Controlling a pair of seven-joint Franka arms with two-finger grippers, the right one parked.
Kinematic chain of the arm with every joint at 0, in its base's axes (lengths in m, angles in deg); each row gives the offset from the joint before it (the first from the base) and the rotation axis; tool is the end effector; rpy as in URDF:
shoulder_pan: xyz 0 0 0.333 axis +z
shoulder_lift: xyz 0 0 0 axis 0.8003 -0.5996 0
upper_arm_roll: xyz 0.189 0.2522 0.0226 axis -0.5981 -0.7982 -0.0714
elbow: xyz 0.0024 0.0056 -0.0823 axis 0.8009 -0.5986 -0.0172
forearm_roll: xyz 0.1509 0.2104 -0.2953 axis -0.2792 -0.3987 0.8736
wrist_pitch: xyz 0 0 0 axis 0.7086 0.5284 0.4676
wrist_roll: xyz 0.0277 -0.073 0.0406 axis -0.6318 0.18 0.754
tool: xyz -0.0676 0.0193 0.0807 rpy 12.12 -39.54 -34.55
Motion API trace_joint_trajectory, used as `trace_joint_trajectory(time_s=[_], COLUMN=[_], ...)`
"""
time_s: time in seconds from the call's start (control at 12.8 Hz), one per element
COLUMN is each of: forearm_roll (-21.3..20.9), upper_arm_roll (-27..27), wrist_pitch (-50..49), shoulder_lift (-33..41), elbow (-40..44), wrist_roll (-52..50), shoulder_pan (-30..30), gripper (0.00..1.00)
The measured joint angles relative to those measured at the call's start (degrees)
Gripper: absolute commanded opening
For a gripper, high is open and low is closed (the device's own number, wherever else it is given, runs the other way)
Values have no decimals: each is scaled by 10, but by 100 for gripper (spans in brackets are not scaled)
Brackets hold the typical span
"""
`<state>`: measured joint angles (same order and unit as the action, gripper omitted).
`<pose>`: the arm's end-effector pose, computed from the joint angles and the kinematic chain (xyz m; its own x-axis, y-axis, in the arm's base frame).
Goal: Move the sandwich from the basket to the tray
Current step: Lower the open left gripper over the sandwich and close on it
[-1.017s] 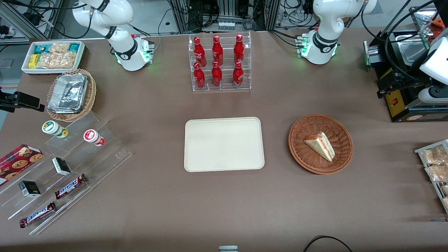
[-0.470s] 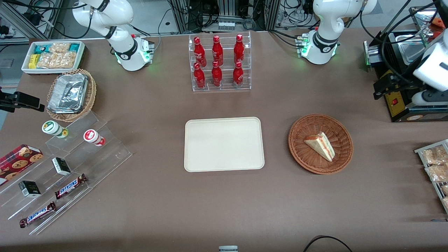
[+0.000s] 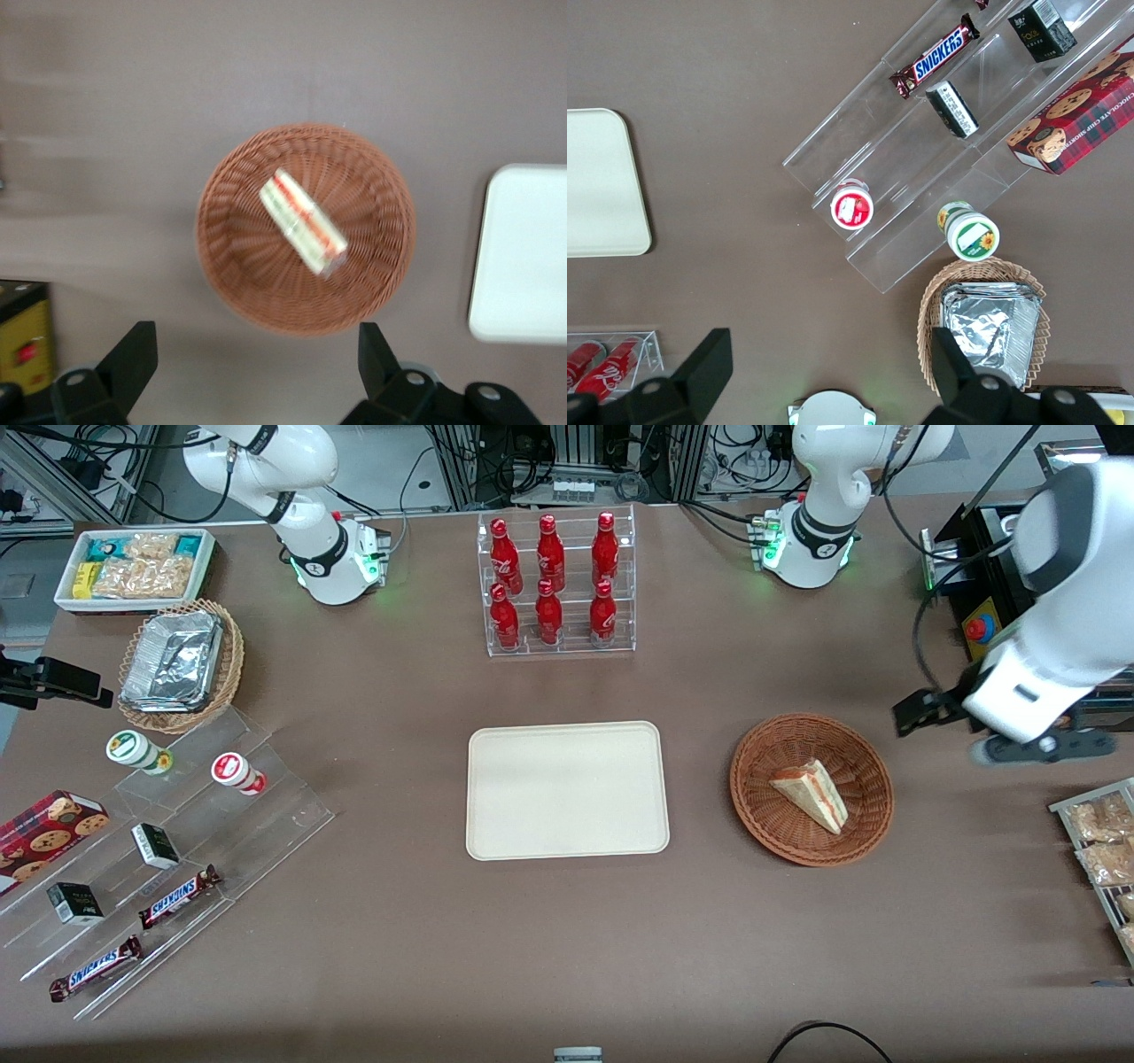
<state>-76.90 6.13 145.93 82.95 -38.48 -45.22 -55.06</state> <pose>0.5728 -0.0686 0.5069 0.9929 0.1186 -0.0094 0.1184 -0.9929 -0.0144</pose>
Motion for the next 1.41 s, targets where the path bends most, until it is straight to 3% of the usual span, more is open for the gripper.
trace_joint_trajectory(time_s=[0.55,0.86,1.41], forearm_roll=[-1,-1,-1], upper_arm_roll=[19,22,28], wrist_pitch=[265,309,347], shoulder_lift=[-5,-51,-108], elbow=[-211,-228,-228], wrist_roll=[-222,-277,-284], shoulder_pan=[-6,-6,-11], gripper=[100,100,100])
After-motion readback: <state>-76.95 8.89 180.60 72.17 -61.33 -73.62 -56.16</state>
